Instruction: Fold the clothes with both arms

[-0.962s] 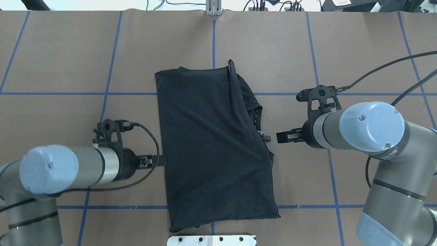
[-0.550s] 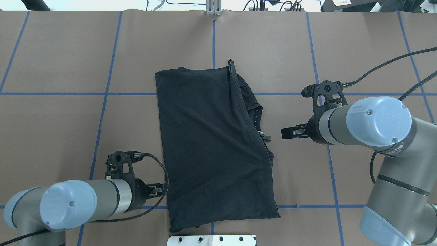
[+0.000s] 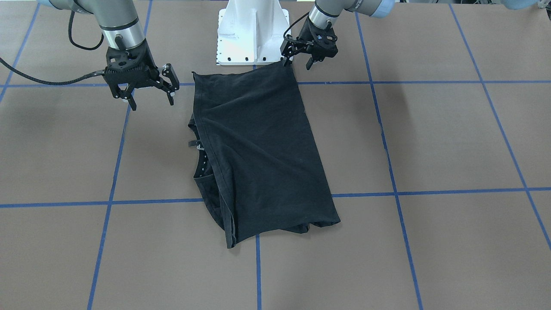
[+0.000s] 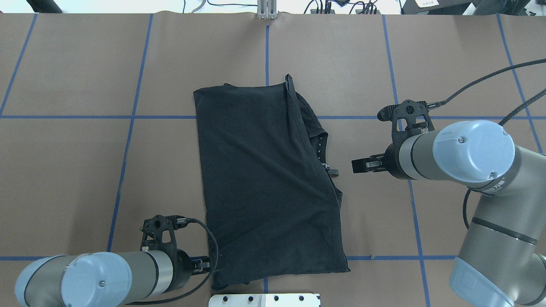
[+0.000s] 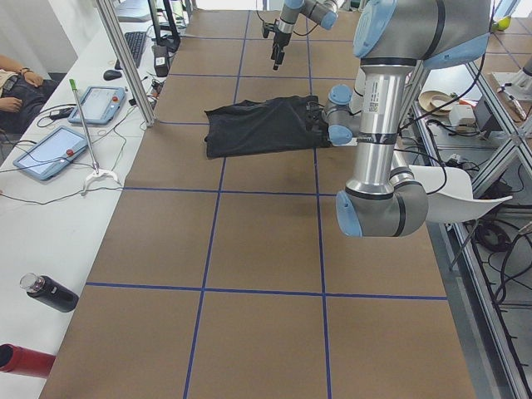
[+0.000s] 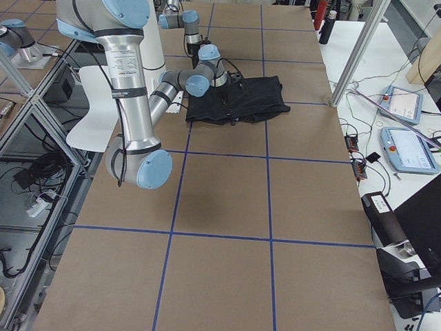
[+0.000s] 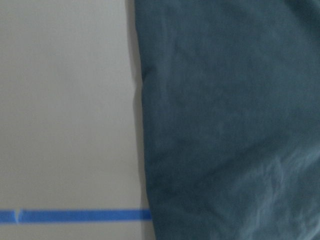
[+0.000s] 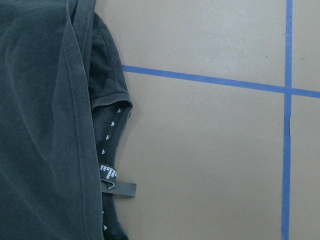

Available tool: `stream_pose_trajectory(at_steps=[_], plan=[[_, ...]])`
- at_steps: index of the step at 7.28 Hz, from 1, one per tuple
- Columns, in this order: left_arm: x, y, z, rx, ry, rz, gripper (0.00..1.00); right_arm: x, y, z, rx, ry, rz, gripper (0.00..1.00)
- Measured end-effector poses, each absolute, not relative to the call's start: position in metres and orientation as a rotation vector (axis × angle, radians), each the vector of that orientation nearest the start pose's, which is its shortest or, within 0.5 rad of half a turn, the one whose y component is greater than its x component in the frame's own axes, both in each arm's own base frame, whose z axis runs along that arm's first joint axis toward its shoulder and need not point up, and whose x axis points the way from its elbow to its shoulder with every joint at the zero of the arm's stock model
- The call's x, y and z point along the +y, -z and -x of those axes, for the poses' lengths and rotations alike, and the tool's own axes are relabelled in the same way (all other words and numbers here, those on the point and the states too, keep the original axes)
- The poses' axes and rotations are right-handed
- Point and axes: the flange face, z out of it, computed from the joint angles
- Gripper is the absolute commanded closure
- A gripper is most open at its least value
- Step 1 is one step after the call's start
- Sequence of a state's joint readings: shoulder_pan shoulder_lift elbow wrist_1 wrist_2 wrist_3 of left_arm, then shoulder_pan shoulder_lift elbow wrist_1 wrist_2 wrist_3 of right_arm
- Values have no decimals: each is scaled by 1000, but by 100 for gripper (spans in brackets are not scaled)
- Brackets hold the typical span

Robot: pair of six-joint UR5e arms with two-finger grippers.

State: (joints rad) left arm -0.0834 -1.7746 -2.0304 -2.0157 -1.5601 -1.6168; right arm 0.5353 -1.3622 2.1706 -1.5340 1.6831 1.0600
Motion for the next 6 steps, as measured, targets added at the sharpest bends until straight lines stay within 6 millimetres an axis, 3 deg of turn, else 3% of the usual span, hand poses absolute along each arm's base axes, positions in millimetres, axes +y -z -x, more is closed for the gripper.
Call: stream_pose_trajectory(at_steps=[3,6], plan=[[-172,-296,-530,1098,125,-15,32,-360,-286,367,-784,24,-331,0],[-168,-291,-543,1103,121,-7,46,-360,-286,367,-783,24,-330,0]])
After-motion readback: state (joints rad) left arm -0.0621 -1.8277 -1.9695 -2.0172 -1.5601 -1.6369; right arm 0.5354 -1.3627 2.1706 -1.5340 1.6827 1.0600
